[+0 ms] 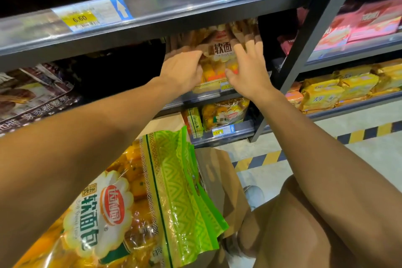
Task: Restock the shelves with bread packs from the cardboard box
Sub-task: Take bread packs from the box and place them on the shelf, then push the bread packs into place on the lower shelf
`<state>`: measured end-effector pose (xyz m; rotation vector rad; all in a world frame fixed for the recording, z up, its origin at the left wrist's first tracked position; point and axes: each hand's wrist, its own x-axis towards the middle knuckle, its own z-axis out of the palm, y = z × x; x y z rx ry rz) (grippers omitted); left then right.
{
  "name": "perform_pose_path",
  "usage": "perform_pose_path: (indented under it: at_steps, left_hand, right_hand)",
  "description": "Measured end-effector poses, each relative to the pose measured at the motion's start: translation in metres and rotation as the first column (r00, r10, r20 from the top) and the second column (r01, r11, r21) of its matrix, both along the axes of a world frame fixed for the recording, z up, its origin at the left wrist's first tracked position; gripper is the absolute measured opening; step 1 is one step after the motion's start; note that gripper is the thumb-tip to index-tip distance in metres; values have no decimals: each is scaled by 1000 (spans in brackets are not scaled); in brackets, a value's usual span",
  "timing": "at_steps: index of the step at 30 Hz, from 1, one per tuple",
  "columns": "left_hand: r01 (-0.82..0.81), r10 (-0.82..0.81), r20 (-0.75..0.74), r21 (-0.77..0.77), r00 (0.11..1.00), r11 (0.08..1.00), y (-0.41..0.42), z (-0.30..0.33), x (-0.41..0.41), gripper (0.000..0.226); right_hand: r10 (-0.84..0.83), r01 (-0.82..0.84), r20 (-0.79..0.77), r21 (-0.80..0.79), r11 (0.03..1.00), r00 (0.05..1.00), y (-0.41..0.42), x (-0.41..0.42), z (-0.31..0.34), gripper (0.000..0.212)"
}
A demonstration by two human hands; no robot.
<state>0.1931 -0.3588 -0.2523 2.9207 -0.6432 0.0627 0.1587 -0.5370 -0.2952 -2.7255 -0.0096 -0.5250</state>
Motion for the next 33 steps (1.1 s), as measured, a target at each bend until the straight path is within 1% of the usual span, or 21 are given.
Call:
perform_pose_path:
  at_steps: [1,3,4,6,7,9,12,14,18,21,24,26,28,31,33]
  left_hand:
    - [38,-39,81,18,996,999,5,-5,-6,37]
    - [99,-138,245,167,960,981,20,-14,-15,52]
    - [138,-209,305,240,929,961,27,-19,-17,57]
    - [228,-345,350,333,871,915,39,-28,-20,60]
    - [257,-387,341,368,857,893,42,-33,-21,60]
    - [257,-395,276,425,876,868,42,-39,-23,60]
    - [204,-316,180,464,931,862,33,-42,-22,58]
    - [179,-282,153,477,947,860,26,-41,-19,57]
    - [145,-214,94,477,972,867,16,-44,-13,56]
    - [120,-156,42,457,987,881,12,-43,-8,55]
    - [135,-155,10,431,988,892,13,-39,-6,54]
    - [172,-188,6,372,982,912,19,-32,-8,52]
    - [223,-243,32,299,970,928,29,-25,-13,49]
    - [296,-319,74,225,945,928,52,-15,-24,48]
    - [322,-340,83,179,937,930,73,-10,-34,50]
  right_hand:
    - [13,-14,52,18,1000,999,-2,-4,-2,43]
    - [36,-43,126,51,998,991,-10,-12,-7,45]
    - [46,-55,144,62,997,989,-13,-16,-10,48]
    - [69,-82,186,60,995,980,-20,-22,-15,49]
    - [94,-105,214,43,994,972,-22,-24,-18,46]
    - [154,-155,221,-11,988,963,-25,-26,-25,38]
    - [153,-150,70,-46,988,986,-22,-26,-35,30]
    - [117,-117,5,-33,993,993,-16,-24,-37,34]
    - [58,-62,-52,-74,995,997,-10,-12,-29,42]
    - [61,-68,-70,-91,994,996,-12,-8,-26,43]
    - [74,-82,-76,-110,991,994,-13,-8,-24,41]
    - [85,-88,-42,-75,993,996,-12,-13,-20,38]
    - [96,-96,-4,-4,995,995,-11,-19,-12,34]
    - [121,-124,30,98,987,992,-8,-31,-3,29]
    - [150,-155,50,128,980,987,-5,-39,1,26]
